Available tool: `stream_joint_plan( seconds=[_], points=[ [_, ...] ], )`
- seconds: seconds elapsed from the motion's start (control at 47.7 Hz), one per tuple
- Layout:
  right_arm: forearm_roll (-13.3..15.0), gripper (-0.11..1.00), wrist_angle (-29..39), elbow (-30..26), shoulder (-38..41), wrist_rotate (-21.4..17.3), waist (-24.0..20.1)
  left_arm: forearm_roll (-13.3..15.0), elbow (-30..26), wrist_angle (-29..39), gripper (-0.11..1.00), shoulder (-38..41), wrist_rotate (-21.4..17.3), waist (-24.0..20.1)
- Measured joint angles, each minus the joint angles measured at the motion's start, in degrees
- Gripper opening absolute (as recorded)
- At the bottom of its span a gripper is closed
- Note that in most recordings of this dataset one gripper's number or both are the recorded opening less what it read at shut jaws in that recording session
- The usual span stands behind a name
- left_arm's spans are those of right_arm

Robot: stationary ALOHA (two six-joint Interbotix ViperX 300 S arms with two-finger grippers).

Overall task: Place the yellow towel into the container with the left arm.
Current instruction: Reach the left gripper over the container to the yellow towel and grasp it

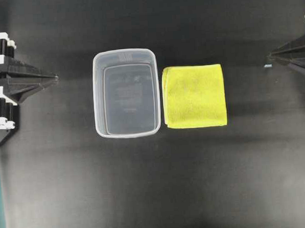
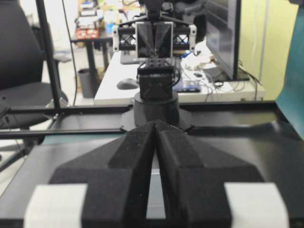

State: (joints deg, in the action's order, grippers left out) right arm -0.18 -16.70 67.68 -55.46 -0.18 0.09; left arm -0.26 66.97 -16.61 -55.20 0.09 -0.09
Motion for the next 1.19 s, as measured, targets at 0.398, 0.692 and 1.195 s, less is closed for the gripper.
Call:
stream_joint_plan(
  seconds=[0.398, 0.692, 1.195],
  points=[
    [-2.3, 0.0, 10.7, 2.1, 0.3, -4.7, 0.2, -1.9, -9.7, 10.0, 0.01, 10.0, 0.3, -1.1],
    [-2.4, 0.06, 17.2, 2.1, -4.7, -5.0, 2.5, -1.9, -22.8, 23.3, 0.01, 24.7, -0.6, -3.1],
    [-2.3, 0.8, 16.0, 2.0, -8.3, -4.6, 2.5, -2.0, -45.5, 44.9, 0.75, 47.4, -0.9, -2.8]
  ],
)
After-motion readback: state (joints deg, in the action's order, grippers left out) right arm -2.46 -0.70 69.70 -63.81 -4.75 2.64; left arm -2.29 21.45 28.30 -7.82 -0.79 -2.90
